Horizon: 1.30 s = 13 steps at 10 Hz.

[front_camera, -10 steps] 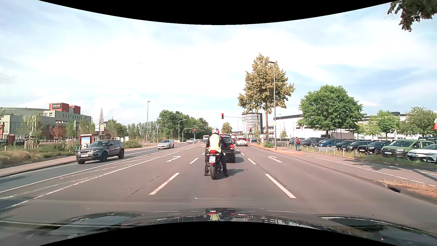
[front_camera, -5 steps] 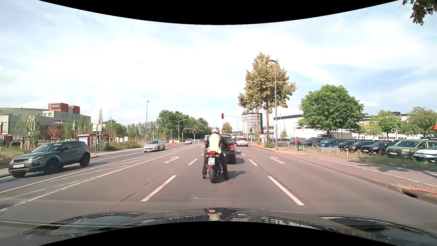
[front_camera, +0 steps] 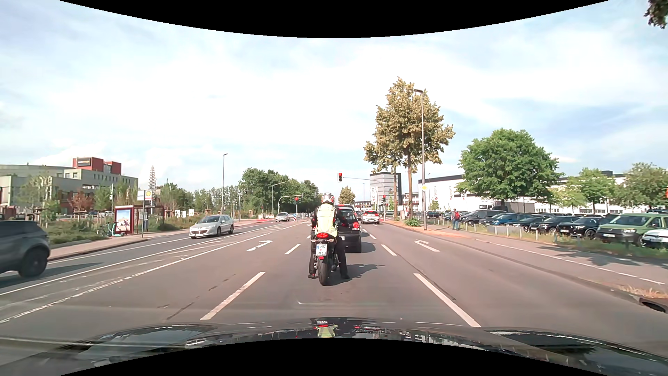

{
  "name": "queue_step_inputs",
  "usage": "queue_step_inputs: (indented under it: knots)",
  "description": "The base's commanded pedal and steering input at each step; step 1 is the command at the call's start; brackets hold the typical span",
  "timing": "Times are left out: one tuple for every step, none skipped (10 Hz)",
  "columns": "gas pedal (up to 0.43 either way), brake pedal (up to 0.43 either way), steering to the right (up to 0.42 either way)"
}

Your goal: Follow the waypoints while adhering to traffic rules and regulations

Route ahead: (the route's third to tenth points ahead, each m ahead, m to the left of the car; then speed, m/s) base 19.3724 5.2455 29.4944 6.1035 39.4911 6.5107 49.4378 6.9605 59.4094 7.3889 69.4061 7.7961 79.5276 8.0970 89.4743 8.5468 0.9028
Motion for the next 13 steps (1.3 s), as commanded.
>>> queue_step_inputs:
  knots:
    - [0.000,0.128,-0.004]
    - [0.000,0.128,-0.004]
    - [0.000,0.134,-0.004]
    - [0.000,0.134,-0.004]
    - [0.000,0.134,-0.004]
    - [0.000,0.134,-0.004]
    - [0.000,0.134,-0.004]
    - [0.000,0.134,-0.004]
    - [0.000,0.134,-0.003]
    - [0.000,0.134,-0.004]
    - [0.000,0.140,-0.004]
    - [0.000,0.140,-0.004]
    - [0.000,0.140,-0.004]
